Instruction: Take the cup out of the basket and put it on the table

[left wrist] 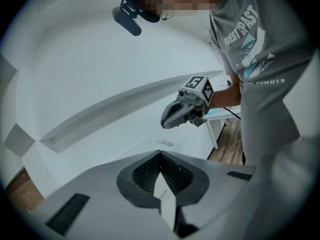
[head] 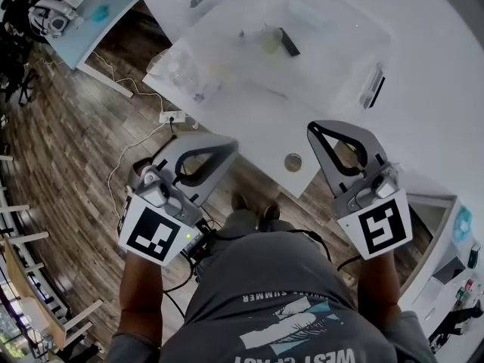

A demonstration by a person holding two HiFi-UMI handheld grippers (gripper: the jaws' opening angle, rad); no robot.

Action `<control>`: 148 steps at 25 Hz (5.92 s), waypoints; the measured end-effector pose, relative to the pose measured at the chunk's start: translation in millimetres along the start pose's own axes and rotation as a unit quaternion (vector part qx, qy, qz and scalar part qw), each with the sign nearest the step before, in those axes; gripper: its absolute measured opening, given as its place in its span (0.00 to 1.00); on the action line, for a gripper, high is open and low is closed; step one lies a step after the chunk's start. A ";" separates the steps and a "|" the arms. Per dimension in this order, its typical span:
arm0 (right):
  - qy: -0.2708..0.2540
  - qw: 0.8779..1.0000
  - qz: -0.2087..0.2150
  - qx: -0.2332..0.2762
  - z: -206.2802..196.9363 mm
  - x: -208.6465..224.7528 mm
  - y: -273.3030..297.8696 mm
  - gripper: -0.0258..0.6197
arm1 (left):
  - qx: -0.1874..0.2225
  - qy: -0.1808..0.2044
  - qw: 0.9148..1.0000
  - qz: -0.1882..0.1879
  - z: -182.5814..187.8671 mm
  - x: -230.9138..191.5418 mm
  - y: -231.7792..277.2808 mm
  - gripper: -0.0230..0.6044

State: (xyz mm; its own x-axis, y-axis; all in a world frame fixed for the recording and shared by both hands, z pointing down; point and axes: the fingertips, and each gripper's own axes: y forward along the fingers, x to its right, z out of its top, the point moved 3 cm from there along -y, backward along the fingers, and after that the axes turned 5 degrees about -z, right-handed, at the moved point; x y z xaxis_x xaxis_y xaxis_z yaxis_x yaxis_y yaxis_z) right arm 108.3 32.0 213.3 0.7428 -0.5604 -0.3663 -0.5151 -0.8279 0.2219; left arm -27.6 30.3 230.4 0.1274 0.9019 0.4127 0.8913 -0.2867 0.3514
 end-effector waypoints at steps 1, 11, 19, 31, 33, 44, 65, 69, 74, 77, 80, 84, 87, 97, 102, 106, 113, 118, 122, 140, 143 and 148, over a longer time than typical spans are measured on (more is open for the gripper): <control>-0.002 1.000 -0.002 -0.002 1.9 0.5 3.6 0.06 | 0.003 0.003 1.000 -0.003 -1.5 -6.0 -0.8 0.05; -0.019 0.999 -0.042 -0.024 13.3 14.3 40.2 0.06 | 0.034 0.028 0.999 -0.028 -16.1 -55.8 -4.5 0.05; -0.028 0.999 -0.037 -0.025 9.1 48.5 68.9 0.06 | 0.043 0.023 0.998 -0.028 -24.3 -82.2 18.3 0.05; -0.032 0.999 0.024 -0.005 -18.0 130.9 109.6 0.06 | 0.011 -0.008 1.000 0.021 -22.5 -112.4 89.4 0.05; -0.032 0.999 0.034 -0.004 -25.3 141.0 120.3 0.06 | 0.003 -0.016 0.999 0.030 -24.9 -113.4 99.9 0.05; -0.001 0.997 0.042 -0.062 -82.4 177.6 206.4 0.06 | -0.015 -0.044 0.999 0.028 -59.7 -141.6 112.1 0.05; 0.001 0.960 0.119 -0.254 -249.5 168.3 356.4 0.11 | 0.014 -0.084 0.996 0.008 -116.7 -183.8 126.5 0.05; -0.010 0.950 0.132 -0.282 -273.8 161.6 372.3 0.15 | 0.020 -0.090 0.996 0.012 -120.2 -186.2 124.7 0.05; -0.020 0.939 0.138 -0.315 -300.8 157.9 385.1 0.18 | 0.034 -0.094 0.995 0.011 -120.9 -186.8 123.8 0.05; -0.027 0.932 0.143 -0.332 -314.4 156.7 389.2 0.18 | 0.044 -0.095 0.994 0.012 -119.1 -186.6 123.4 0.05; -0.037 0.923 0.150 -0.352 -328.9 154.5 392.6 0.18 | 0.051 -0.095 0.994 0.014 -118.1 -187.2 123.1 0.05; -0.067 0.910 0.163 -0.374 -345.0 149.6 399.1 0.18 | 0.058 -0.098 0.993 0.015 -118.5 -188.1 121.5 0.05; -0.092 0.902 0.165 -0.387 -353.9 146.7 402.0 0.18 | 0.060 -0.099 0.993 0.016 -118.6 -187.8 119.5 0.05; -0.122 0.909 0.165 -0.362 -323.6 140.9 393.6 0.09 | 0.059 -0.103 0.992 0.039 -115.4 -183.4 110.1 0.07; -0.126 0.928 0.148 -0.317 -278.0 141.7 380.2 0.09 | 0.052 -0.109 0.992 0.049 -114.3 -177.8 105.3 0.11; -0.130 0.941 0.136 -0.283 -241.6 139.3 361.4 0.09 | 0.046 -0.112 0.991 0.050 -111.0 -167.2 101.9 0.11; -0.137 0.957 0.114 -0.228 -184.1 134.1 322.0 0.09 | 0.034 -0.112 0.992 0.049 -104.3 -145.6 96.0 0.11; -0.137 0.967 0.102 -0.189 -146.5 123.8 289.4 0.09 | 0.023 -0.109 0.993 0.049 -104.2 -132.2 91.7 0.11; -0.137 0.974 0.094 -0.157 -117.7 113.8 261.2 0.09 | 0.019 -0.109 0.993 0.051 -102.3 -122.0 87.6 0.11; -0.123 0.982 0.115 -0.080 -62.5 52.8 164.8 0.09 | -0.012 -0.112 0.991 0.071 -108.7 -90.0 79.0 0.05; -0.117 0.982 0.127 -0.079 -64.2 41.3 154.6 0.09 | -0.016 -0.115 0.991 0.066 -110.2 -83.9 80.0 0.05; -0.116 0.980 0.144 -0.077 -67.5 23.3 142.1 0.09 | -0.020 -0.121 0.990 0.065 -114.5 -73.4 80.4 0.05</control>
State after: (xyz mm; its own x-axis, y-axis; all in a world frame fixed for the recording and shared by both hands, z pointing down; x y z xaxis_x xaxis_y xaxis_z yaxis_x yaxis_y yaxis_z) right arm 81.2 -100.3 297.2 0.4497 -0.7657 -0.4599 -0.6046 -0.6399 0.4743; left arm -15.1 -95.9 324.6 0.3457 0.9059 0.2446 0.8432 -0.4142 0.3427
